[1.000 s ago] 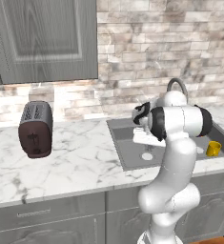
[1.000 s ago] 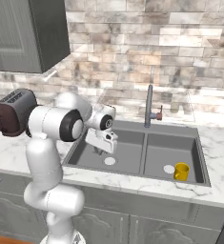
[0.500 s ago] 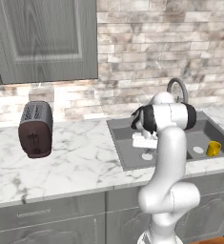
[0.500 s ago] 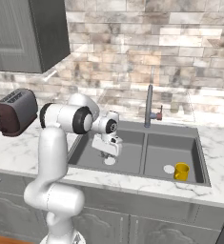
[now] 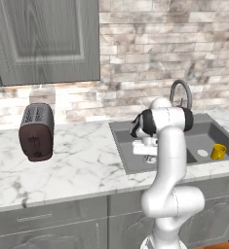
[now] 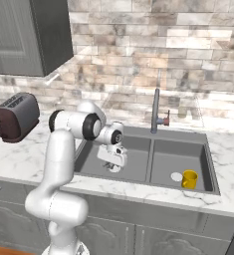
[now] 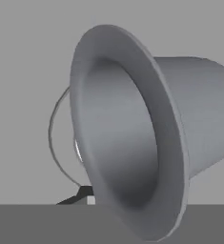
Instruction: Move any existing items from the left basin to the right basin for drying. Then move the measuring cup from the counter to the left basin of the sink for washing.
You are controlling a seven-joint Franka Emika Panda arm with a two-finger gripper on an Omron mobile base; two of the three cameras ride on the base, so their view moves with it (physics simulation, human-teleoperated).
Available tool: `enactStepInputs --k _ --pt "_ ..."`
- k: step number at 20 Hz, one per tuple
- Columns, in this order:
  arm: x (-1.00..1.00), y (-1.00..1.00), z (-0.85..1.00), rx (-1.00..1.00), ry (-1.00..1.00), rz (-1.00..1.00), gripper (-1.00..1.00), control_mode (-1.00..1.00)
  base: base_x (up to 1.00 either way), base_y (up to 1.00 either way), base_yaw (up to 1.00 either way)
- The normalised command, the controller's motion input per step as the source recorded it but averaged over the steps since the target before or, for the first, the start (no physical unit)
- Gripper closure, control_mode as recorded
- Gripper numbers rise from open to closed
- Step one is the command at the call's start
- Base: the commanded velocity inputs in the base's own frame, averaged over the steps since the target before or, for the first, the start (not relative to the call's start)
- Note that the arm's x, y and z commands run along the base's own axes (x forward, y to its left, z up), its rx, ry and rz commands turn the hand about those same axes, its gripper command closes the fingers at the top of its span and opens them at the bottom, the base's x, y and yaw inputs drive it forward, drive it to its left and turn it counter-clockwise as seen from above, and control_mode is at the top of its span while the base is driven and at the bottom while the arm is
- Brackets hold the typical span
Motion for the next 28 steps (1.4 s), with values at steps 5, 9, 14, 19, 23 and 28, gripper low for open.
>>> enactStepInputs --k 5,9,14,19,23,28 --pt "0.28 -0.07 -0.34 0.0 0.0 0.0 1.0 -1.0 0.0 0.0 0.0" --pt "0.04 -0.07 -0.1 0.0 0.0 0.0 -1.0 -1.0 0.0 0.0 0.0" --pt "-0.01 -0.04 0.02 0.0 -0.01 0.0 -1.0 -1.0 0.0 0.0 0.0" --pt "-0.17 -0.03 0.32 0.0 -0.06 0.0 -1.0 -1.0 0.0 0.0 0.0" --pt "-0.24 0.0 0.73 0.0 -0.07 0.0 -1.0 -1.0 0.0 0.0 0.0" --pt "-0.28 0.03 0.96 -0.01 -0.07 0.0 -1.0 -1.0 0.0 0.0 0.0"
